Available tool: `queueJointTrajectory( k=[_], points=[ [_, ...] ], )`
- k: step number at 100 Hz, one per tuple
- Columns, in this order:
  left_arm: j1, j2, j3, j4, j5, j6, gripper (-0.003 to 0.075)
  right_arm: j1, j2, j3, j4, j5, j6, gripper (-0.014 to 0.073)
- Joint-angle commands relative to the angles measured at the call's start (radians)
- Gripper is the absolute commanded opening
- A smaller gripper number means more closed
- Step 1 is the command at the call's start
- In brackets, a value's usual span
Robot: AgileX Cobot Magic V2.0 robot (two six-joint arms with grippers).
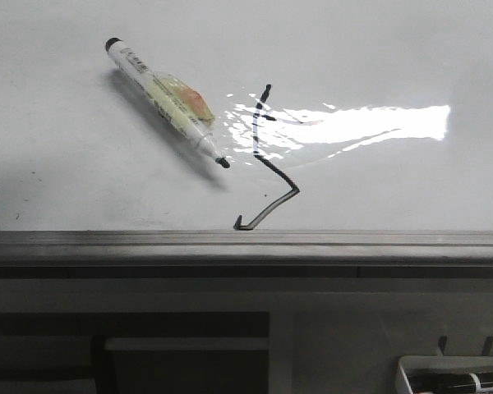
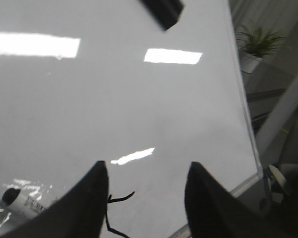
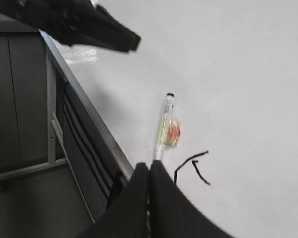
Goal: Write number 5 on whiteboard
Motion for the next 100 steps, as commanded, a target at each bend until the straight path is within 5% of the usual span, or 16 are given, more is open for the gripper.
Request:
queueJointTrajectory(
  k=[1,11,40,100],
  points=[
    [-0.002,-0.097,-0.029,0.103,0.059,0.028,0.0122,-0.004,-0.066,0.071,-0.038,-0.109,0.056,-0.0061],
    [-0.002,-0.188,-0.024,0.242,0.183,0.028,-0.0018,-0.004,-0.173,0.191,-0.038,-0.200,0.056,-0.0061],
    [-0.002,-0.301,0.117,0.314,0.252,0.028,-0.0020,-0.004,-0.415,0.396,-0.038,-0.288,0.056,-0.0061],
    [-0.004,-0.306,0.171,0.229,0.205,0.028,-0.0020,-0.004,-0.427,0.442,-0.037,-0.285,0.056,-0.0061]
  ],
)
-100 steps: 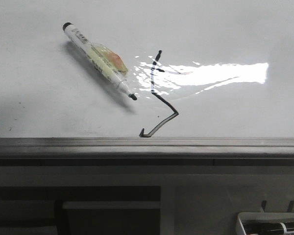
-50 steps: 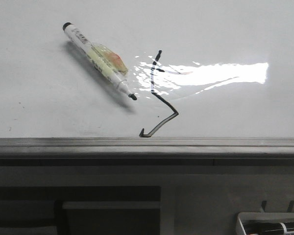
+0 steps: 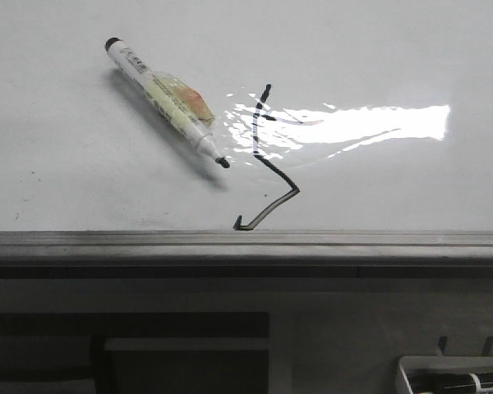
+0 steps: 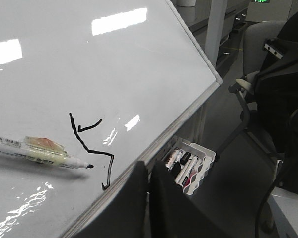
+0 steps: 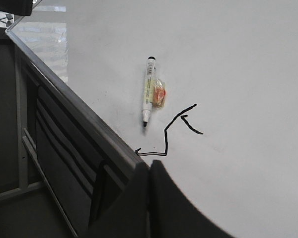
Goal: Write number 5 on whiteboard
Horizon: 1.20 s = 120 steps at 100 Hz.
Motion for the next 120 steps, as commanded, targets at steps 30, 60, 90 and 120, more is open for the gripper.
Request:
queueJointTrajectory(
  k=[30,60,90,120],
  points=[
    [0.002,-0.024,0.116,-0.008,-0.408,0.009,-0.0020,-0.004,0.009,-0.025,0.003,-0.079,-0.001,-0.0061],
    [0.004,-0.046,0.386,0.065,-0.873,-0.032,-0.0020,-0.004,0.009,-0.025,0.003,-0.079,-0.001,-0.0061],
    [0.243,-0.263,0.486,0.366,-0.709,-0.185,-0.0020,-0.004,0.009,-0.025,0.003,-0.081,-0.001,-0.0061],
    [0.544,-0.460,0.486,0.696,-0.240,-0.640,-0.0020,-0.004,0.009,-0.025,0.003,-0.079,-0.001,-0.0061]
  ],
)
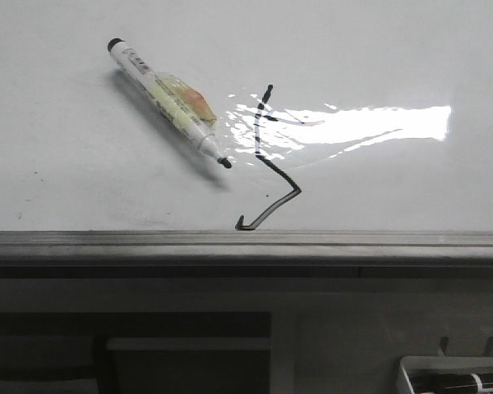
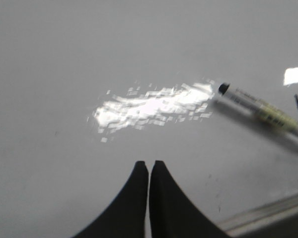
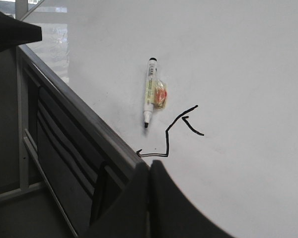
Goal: Write number 5 on whiteboard
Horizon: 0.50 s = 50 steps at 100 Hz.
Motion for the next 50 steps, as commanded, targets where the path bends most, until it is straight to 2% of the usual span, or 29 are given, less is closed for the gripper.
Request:
queueJointTrajectory(
  k=[1,10,15,50],
  points=[
    [0.042,-0.033,0.016,0.043,0.099,-0.100,-0.0020,-0.004,0.011,-0.025,0.003,-0.079,-0.002,-0.0061],
    [0.060,-0.074,0.016,0.025,0.246,-0.116,-0.0020,-0.004,0.011,-0.025,0.003,-0.079,-0.002,-0.0061],
    [0.063,-0.069,0.016,0.008,0.285,-0.116,-0.0020,-0.004,0.011,-0.025,0.003,-0.079,-0.002,-0.0061],
    [0.066,-0.071,0.016,0.002,0.281,-0.116,-0.0020,-0.004,0.011,-0.025,0.003,-0.079,-0.002,-0.0061]
  ],
)
